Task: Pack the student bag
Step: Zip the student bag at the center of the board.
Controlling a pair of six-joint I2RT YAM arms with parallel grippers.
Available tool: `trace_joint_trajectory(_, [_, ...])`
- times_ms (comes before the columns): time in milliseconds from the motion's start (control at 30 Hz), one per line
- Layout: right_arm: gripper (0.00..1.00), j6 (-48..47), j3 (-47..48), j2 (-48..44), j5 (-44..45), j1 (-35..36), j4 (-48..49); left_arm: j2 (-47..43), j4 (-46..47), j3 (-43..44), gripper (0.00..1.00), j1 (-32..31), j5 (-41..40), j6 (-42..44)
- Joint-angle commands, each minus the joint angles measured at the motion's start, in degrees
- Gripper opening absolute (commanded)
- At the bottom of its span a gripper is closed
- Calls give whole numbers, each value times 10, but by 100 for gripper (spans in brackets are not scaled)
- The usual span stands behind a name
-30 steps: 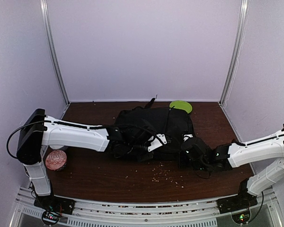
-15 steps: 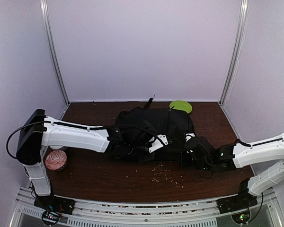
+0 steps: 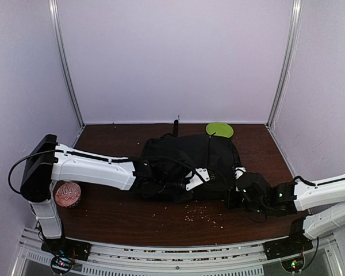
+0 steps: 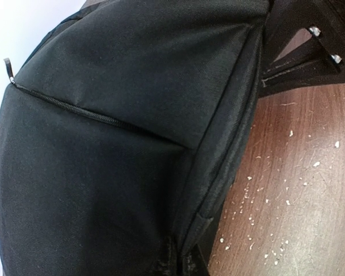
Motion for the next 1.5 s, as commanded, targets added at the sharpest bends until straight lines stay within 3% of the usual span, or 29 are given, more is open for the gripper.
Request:
trace_joint_trajectory(0, [0, -3, -45, -25, 19, -8, -34, 6, -57, 4, 0, 21, -44, -16])
trace_joint_trajectory(133, [22, -16, -43, -27, -11, -8, -6, 9, -58, 12, 0, 21, -28, -19])
trace_joint_trajectory(400, [30, -23, -19, 6, -12, -8, -5, 12, -66, 21, 0, 21, -24, -16])
trace_joint_trajectory(500, [25, -21, -10, 21, -4, -8, -9, 12, -69, 21, 0, 21, -23, -16])
trace_joint_trajectory(667, [0, -20, 3, 30, 10, -8, -27, 11, -73, 18, 0, 21, -25, -16])
trace_joint_trajectory(933, [0, -16, -12, -22, 41, -9, -104, 9, -75, 8, 0, 21, -55, -17])
trace_joint_trajectory(1300, [0, 72, -63, -94, 94, -21, -191, 10, -78, -3, 0, 35, -72, -42])
trace_joint_trajectory(1467, [0, 67, -65, -111, 70, -24, -160, 2, -85, -21, 0, 48, -86, -60])
